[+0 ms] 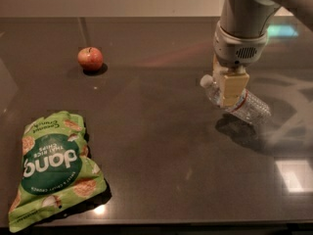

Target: Knock water bottle over

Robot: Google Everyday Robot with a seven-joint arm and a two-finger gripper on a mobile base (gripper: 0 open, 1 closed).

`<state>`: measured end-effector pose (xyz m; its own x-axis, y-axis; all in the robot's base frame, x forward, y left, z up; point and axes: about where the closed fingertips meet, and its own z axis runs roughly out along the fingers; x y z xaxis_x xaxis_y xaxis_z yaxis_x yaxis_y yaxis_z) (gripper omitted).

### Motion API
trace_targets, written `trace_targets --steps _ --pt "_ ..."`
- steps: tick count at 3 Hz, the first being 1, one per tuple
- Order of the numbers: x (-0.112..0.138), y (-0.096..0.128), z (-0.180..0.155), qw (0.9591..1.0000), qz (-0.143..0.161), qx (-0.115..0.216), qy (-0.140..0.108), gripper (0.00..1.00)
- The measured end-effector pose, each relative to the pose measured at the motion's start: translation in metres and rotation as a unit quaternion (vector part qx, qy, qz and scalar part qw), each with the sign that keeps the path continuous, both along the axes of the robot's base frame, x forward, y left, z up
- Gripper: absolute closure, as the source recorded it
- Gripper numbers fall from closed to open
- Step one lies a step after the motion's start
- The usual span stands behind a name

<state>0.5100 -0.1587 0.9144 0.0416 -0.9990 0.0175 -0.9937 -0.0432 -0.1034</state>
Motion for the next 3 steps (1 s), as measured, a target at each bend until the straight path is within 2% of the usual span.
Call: trace_targets --steps 1,2,3 --pt "0.005 0.001 -0.009 1.0000 0.008 0.002 0.004 0.38" --pt "0.011 -0.001 -0.017 0.9997 0.000 0.022 0.008 0.15" --pt "0.015 -0.004 -0.023 0.9987 -0.013 0.046 0.016 0.00"
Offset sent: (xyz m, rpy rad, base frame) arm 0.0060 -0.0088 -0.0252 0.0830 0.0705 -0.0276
